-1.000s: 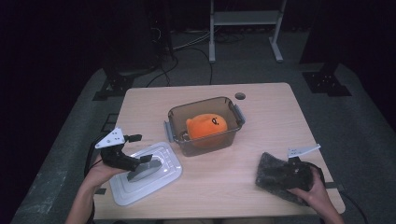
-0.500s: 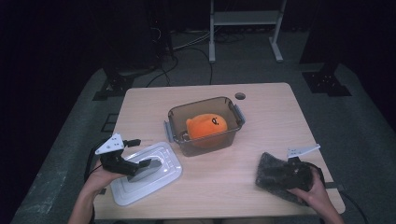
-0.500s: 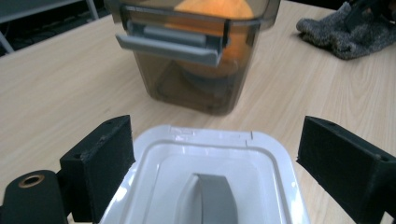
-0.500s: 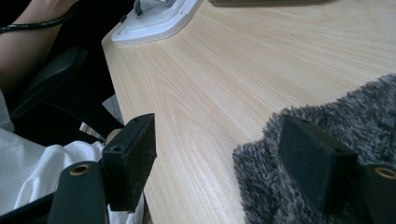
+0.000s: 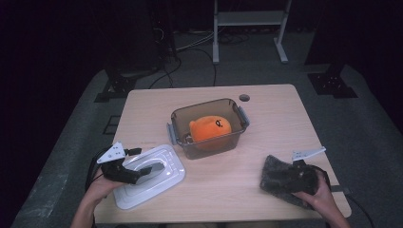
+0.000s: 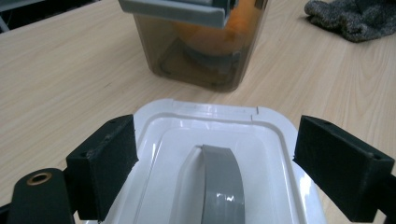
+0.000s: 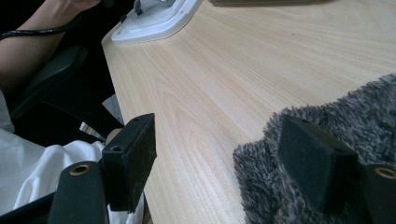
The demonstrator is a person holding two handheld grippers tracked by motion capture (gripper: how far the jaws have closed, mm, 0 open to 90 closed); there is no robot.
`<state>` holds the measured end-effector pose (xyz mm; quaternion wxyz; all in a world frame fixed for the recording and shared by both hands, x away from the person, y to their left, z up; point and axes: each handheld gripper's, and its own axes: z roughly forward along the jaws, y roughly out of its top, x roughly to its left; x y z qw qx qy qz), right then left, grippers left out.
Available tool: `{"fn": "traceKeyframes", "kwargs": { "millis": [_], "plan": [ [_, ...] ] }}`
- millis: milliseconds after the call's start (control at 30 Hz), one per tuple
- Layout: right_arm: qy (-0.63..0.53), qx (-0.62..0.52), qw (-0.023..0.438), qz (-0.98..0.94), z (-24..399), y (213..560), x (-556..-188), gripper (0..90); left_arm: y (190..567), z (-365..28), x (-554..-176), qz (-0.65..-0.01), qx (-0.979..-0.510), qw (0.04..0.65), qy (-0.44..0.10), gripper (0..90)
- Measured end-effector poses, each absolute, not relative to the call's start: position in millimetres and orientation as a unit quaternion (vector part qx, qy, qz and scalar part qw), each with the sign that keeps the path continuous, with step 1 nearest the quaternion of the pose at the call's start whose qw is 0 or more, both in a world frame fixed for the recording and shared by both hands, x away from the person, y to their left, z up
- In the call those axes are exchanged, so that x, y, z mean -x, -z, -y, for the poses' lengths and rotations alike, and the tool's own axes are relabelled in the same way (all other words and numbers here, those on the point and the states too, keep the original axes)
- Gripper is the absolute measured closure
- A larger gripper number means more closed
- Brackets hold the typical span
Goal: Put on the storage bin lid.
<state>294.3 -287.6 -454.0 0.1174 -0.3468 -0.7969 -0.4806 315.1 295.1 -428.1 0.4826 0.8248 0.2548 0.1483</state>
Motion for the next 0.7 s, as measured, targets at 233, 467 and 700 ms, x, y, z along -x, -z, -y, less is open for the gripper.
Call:
{"fn": "traceKeyframes", "kwargs": {
  "millis": [233, 467, 700],
  "plan": [
    [0.481, 0.347, 0.117, 0.797, 287.7, 453.9, -294.1, 26.7, 437.5, -296.0, -314.6, -0.256, -0.829, 0.474, -0.147, 14.3],
    [0.481, 0.347, 0.117, 0.796, 287.8, 453.8, -294.0, 26.7, 443.8, -299.5, -314.6, -0.256, -0.832, 0.472, -0.143, 21.8],
    [0.481, 0.346, 0.117, 0.797, 287.7, 453.8, -294.0, 26.7, 450.2, -299.5, -313.8, -0.255, -0.838, 0.461, -0.141, 24.8]
  ]
}}
